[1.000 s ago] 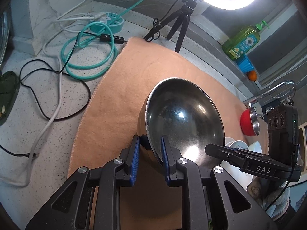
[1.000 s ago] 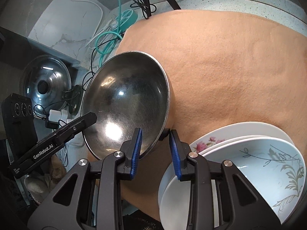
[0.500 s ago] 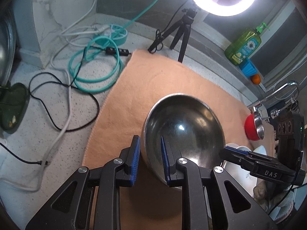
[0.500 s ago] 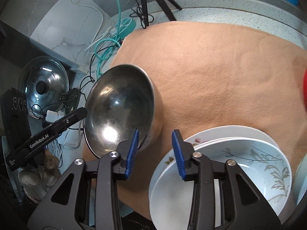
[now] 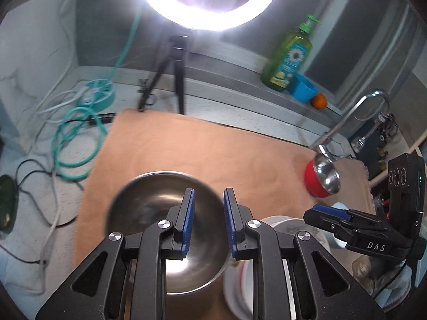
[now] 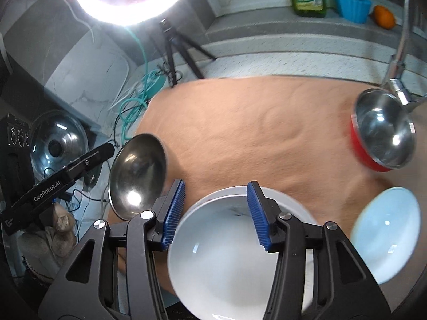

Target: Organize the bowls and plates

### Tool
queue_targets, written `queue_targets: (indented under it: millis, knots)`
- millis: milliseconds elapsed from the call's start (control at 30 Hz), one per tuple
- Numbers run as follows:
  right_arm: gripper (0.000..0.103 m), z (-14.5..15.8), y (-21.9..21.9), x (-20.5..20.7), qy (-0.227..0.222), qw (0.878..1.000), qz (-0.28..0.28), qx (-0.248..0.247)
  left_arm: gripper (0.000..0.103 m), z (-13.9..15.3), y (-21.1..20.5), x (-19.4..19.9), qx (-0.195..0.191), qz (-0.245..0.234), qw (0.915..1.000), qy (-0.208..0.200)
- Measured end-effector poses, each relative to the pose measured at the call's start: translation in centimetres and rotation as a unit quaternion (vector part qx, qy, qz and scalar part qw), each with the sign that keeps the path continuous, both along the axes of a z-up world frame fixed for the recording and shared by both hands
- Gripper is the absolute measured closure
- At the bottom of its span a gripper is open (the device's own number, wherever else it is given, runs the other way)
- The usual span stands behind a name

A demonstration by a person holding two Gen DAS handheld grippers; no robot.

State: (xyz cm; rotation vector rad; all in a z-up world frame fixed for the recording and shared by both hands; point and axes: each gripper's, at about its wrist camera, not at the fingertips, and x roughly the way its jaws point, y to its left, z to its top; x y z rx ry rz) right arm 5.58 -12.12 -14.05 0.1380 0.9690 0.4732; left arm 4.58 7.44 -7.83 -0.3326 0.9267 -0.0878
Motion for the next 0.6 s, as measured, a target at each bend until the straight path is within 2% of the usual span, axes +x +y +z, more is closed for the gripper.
queue_targets:
  millis: [267, 433, 600]
  knots:
    - [0.053, 1.8, -6.7, 0.3, -0.026, 0.997, -0.065, -0.027, 0.084, -0.1, -6.5, 3.4, -0.015, -0.07, 0.9974, 0.002]
    - [0.053, 1.7, -11.0, 1.3, -0.032, 0.992, -0.11, -0.052, 0.081, -1.3, -10.2, 5.8, -0.033, -0.113, 0.9926, 0.028]
    - [0.053, 0.8, -15.7, 3.1, -0.027, 0.985, -0.159, -0.064, 0.081, -2.4, -13.8, 8.0, -0.034, -0.132, 0.9898, 0.043]
